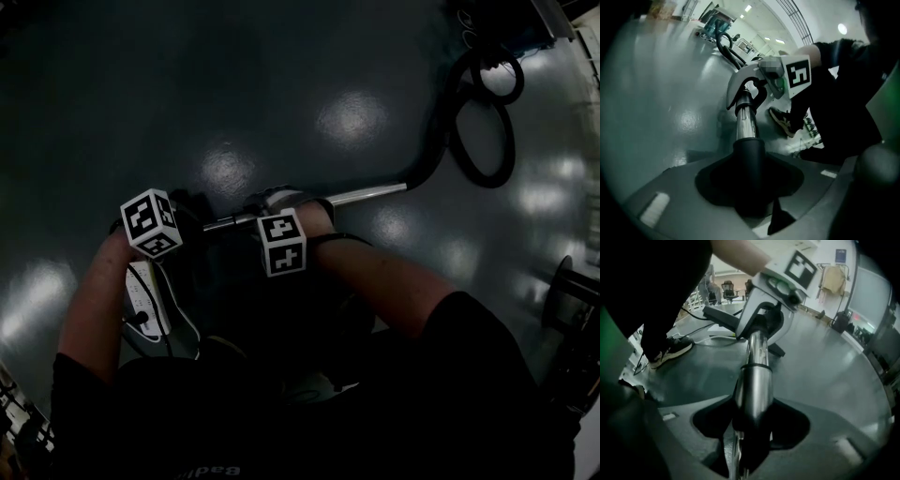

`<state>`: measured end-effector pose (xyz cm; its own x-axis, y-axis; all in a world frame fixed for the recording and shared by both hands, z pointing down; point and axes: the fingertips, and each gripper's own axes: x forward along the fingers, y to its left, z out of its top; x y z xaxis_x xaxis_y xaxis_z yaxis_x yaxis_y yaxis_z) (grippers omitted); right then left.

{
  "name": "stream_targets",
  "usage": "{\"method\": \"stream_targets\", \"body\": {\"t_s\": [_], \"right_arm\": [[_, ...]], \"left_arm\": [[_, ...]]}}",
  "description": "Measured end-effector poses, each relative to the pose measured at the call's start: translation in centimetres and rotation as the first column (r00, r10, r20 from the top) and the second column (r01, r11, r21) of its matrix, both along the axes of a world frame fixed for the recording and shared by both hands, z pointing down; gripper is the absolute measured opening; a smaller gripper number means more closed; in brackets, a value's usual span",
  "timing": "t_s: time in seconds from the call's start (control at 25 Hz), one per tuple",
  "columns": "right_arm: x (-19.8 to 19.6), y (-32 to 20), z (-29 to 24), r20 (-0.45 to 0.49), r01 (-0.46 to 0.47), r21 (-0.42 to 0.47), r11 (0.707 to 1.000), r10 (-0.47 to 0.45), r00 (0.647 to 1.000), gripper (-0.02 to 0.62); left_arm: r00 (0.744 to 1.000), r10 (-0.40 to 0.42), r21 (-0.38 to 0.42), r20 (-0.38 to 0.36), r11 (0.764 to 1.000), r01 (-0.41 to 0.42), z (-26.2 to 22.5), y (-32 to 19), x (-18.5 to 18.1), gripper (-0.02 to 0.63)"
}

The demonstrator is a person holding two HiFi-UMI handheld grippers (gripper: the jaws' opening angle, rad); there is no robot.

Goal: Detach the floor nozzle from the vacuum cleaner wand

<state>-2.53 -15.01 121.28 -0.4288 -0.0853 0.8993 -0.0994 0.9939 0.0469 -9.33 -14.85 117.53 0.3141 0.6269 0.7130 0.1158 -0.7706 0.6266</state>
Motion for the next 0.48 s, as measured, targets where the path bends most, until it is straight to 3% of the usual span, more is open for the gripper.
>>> {"method": "stream_targets", "body": {"t_s": [0.08,0.16,0.2,0.32,0.36,0.4,0.44,0.48], "right_arm": [[0.2,0.2,-0.4,0.032,-0.029,-0.061,0.998,0.031,0.999,0.217],[0.2,-0.2,-1.1,0.069,-0.061,-0.132,0.989,0.071,0.995,0.207],[0.2,-0.7,-1.3,0.083,-0.083,-0.160,0.984,0.097,0.992,0.203],[0.4,-2.6,-1.4,0.087,-0.140,-0.191,0.972,0.159,0.983,0.195],[0.5,-2.8,-1.2,0.075,-0.147,-0.188,0.971,0.164,0.984,0.195],[0.6,-2.8,-1.0,0.064,-0.147,-0.183,0.972,0.161,0.985,0.195],[0.5,-2.6,-0.9,0.058,-0.141,-0.175,0.974,0.153,0.986,0.195],[0.3,-2.3,-1.1,0.058,-0.131,-0.163,0.978,0.142,0.988,0.196]], "left_arm": [[0.999,0.035,0.179,-0.003,0.983,-0.034,0.1,-0.4,0.2,0.165],[0.996,0.090,0.369,0.028,0.925,-0.094,0.0,-1.5,0.1,0.160],[0.990,0.121,0.468,0.069,0.872,-0.140,0.1,-2.4,-0.1,0.156],[0.959,0.158,0.718,0.234,0.638,-0.280,0.9,-5.9,-0.5,0.150],[0.956,0.153,0.744,0.251,0.601,-0.292,1.3,-6.4,-0.5,0.147],[0.961,0.147,0.734,0.235,0.621,-0.275,1.6,-6.3,-0.4,0.146],[0.972,0.133,0.686,0.195,0.689,-0.232,1.6,-5.6,-0.4,0.144],[0.984,0.103,0.602,0.145,0.780,-0.170,1.2,-4.8,-0.5,0.144]]}}
